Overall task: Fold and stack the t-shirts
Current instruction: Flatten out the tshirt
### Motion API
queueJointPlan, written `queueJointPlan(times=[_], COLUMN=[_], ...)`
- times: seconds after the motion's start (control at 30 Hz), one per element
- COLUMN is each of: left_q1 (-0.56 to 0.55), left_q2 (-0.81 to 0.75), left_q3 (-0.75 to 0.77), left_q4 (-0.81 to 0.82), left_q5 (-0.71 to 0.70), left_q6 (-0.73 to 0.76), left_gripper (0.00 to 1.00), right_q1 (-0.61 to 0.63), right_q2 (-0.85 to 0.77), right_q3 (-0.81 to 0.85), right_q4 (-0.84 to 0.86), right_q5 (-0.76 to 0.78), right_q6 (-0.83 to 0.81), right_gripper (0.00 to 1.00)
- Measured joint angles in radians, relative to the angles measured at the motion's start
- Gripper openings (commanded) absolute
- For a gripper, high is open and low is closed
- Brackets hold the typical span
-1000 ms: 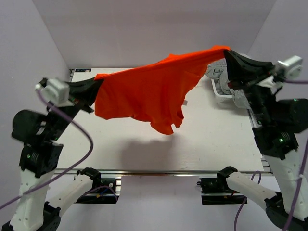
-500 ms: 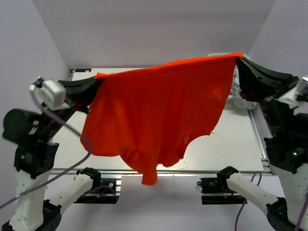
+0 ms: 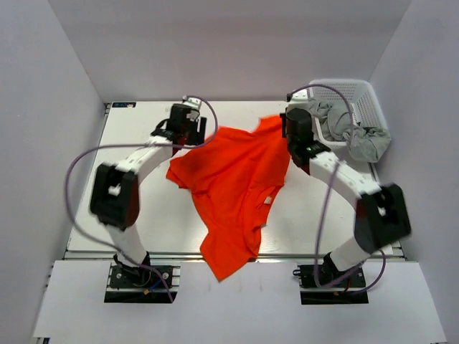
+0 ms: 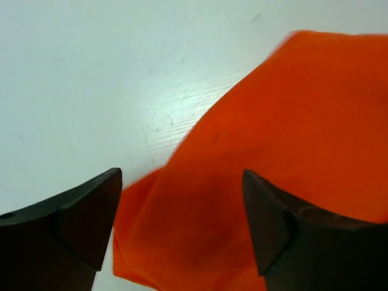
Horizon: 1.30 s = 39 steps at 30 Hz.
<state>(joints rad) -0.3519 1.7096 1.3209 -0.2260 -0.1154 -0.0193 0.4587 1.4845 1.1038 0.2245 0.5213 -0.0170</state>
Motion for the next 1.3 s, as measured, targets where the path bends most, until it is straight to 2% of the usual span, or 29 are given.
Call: queueJointPlan(times=[0.03,0.13,0.17,0.23,0.27,0.47,0.57,0.67,0.8,0.9,1.03,1.3], left_q1=[0.006,0.021,0.025,0.032,0.034,0.023,0.014,0.003,-0.016,-0.046,-0.091,-0.09], left_q2=[0.095,0.239,0.249,0.236,0.22,0.042,-0.04,-0.111,-0.178,-0.172,-0.124,0.041], left_q3=[0.04,0.098,0.1,0.099,0.099,0.043,-0.015,-0.132,-0.338,-0.423,-0.428,-0.333], left_q4=[-0.037,-0.113,-0.127,-0.143,-0.141,-0.108,-0.098,-0.068,-0.022,0.001,0.039,0.039], left_q5=[-0.023,-0.053,-0.056,-0.058,-0.057,-0.003,0.082,0.195,0.358,0.449,0.507,0.43], left_q6=[-0.016,-0.034,-0.038,-0.041,-0.042,-0.047,-0.063,-0.089,-0.14,-0.171,-0.193,-0.219], left_gripper=[1.0,1.0,1.0,1.0,1.0,1.0,1.0,1.0,1.0,1.0,1.0,1.0], right_q1=[-0.012,-0.041,-0.048,-0.061,-0.064,-0.066,-0.064,-0.064,-0.063,-0.06,-0.057,-0.056], right_q2=[0.072,0.221,0.251,0.272,0.272,0.257,0.247,0.209,0.11,0.09,0.121,0.214], right_q3=[0.02,0.112,0.144,0.19,0.204,0.257,0.258,0.216,0.076,0.011,-0.025,-0.056], right_q4=[-0.037,-0.137,-0.159,-0.194,-0.203,-0.26,-0.336,-0.365,-0.373,-0.363,-0.356,-0.343], right_q5=[0.026,0.08,0.089,0.106,0.109,0.088,0.027,-0.064,-0.216,-0.324,-0.431,-0.528], right_q6=[0.012,0.027,0.031,0.034,0.04,0.053,0.091,0.126,0.17,0.201,0.24,0.298], right_gripper=[0.17,0.38,0.56,0.76,0.9,0.9,0.9,0.9,0.9,0.9,0.9,0.9])
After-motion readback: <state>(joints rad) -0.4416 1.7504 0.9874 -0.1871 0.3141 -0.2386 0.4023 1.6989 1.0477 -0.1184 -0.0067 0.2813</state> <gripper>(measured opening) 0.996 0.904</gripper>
